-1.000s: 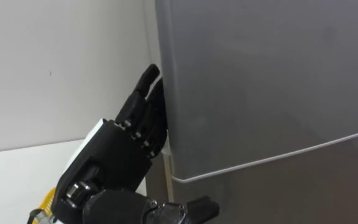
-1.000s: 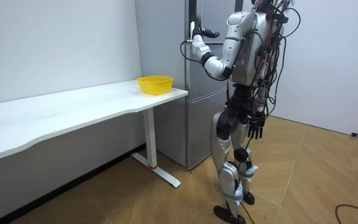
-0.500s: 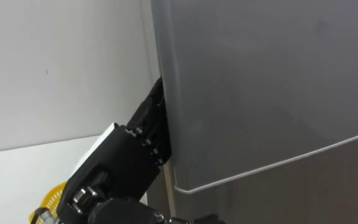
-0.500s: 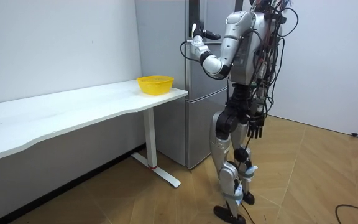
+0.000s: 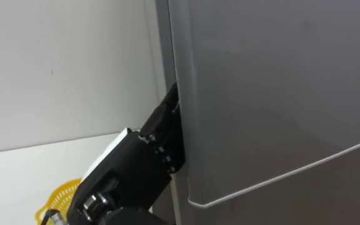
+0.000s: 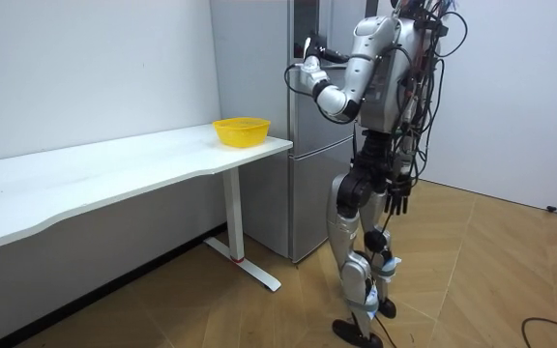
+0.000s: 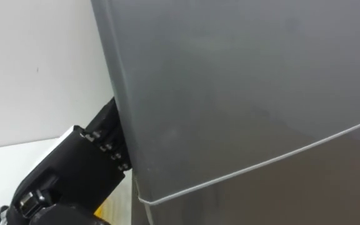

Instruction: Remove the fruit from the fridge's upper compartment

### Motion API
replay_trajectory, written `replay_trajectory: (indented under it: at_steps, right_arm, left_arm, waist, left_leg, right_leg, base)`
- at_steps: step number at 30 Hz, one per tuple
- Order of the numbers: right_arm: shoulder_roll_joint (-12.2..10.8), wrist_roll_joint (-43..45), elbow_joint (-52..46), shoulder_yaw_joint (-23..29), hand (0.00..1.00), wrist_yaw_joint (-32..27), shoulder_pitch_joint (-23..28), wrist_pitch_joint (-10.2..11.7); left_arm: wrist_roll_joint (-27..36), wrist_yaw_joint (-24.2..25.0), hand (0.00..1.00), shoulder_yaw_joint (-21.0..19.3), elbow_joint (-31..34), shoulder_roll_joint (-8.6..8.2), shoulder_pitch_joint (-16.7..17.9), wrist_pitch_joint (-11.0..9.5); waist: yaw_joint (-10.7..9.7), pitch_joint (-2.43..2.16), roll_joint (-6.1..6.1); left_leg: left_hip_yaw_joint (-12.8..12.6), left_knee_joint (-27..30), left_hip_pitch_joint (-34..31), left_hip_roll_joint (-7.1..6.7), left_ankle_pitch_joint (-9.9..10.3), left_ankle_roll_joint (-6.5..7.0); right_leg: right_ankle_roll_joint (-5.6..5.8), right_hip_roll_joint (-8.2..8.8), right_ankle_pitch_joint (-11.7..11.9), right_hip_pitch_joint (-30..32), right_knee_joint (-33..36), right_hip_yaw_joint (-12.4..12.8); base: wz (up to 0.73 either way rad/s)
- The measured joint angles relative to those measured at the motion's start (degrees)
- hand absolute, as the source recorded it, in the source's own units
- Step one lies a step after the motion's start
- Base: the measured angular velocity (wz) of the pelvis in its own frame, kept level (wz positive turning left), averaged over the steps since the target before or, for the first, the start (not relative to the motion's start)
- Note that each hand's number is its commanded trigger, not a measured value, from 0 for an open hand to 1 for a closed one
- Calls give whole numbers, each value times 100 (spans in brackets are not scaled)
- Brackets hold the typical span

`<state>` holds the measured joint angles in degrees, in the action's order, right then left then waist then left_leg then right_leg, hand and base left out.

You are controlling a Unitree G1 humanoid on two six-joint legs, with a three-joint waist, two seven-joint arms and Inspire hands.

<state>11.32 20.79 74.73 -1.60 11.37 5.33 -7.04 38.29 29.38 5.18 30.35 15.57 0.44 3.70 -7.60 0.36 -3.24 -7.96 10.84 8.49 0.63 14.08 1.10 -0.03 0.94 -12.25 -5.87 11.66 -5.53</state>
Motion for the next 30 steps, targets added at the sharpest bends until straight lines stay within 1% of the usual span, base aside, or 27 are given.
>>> replay_trajectory:
  at_steps: [3,8,11,13,17,19,23,25,30]
  right_arm:
    - [24,-1,-70,-71,0,4,-7,-3]
    - [48,-2,-177,-158,0,12,-6,3]
    - [55,1,-167,-158,0,6,-4,2]
    - [56,2,-165,-159,0,2,-3,3]
    - [57,0,-171,-163,0,-2,-11,6]
    - [64,-2,-172,-164,0,-9,-7,4]
    - [78,-16,-176,-165,0,-42,7,8]
    - [78,-47,-186,-166,0,-75,26,12]
    - [81,-46,-187,-166,0,-73,36,6]
  left_arm:
    - [112,21,0,75,0,82,-10,0]
    - [272,103,0,177,0,103,-55,1]
    - [383,175,0,244,0,117,-103,1]
    - [387,229,0,394,-14,116,-220,2]
    - [397,375,0,477,-14,115,-312,2]
    - [397,483,0,591,-15,121,-370,2]
    - [398,674,0,712,-39,136,-374,11]
    - [397,793,0,769,-39,137,-381,13]
    - [399,959,0,841,-40,169,-385,25]
  waist:
    - [0,-3,-1]
    - [-6,-26,-38]
    - [-21,-21,-29]
    - [-66,-17,-24]
    - [-151,-9,-12]
    - [-162,1,-5]
    - [-185,7,0]
    - [-170,7,1]
    - [-183,14,12]
  left_leg:
    - [-33,0,-33,3,0,0]
    - [-154,3,-75,17,0,0]
    - [-167,3,-70,17,0,0]
    - [-194,3,-70,21,0,0]
    - [-300,2,-65,48,0,0]
    - [-391,1,-29,65,0,0]
    - [-525,2,28,82,0,0]
    - [-632,0,28,92,0,0]
    - [-706,1,23,105,0,-1]
  right_leg:
    - [2,-1,2,26,1,9]
    - [6,-7,29,109,4,54]
    - [8,-6,35,113,5,73]
    - [7,-6,38,109,9,79]
    - [-10,-20,55,109,11,107]
    - [-24,-37,65,110,13,177]
    - [-32,-43,69,121,11,253]
    - [-32,-86,68,168,13,379]
    - [-41,-100,76,215,11,409]
  base:
    - [-1]
    - [-5]
    - [-4]
    - [-4]
    - [-9]
    - [-16]
    - [-16]
    - [-17]
    - [-10]
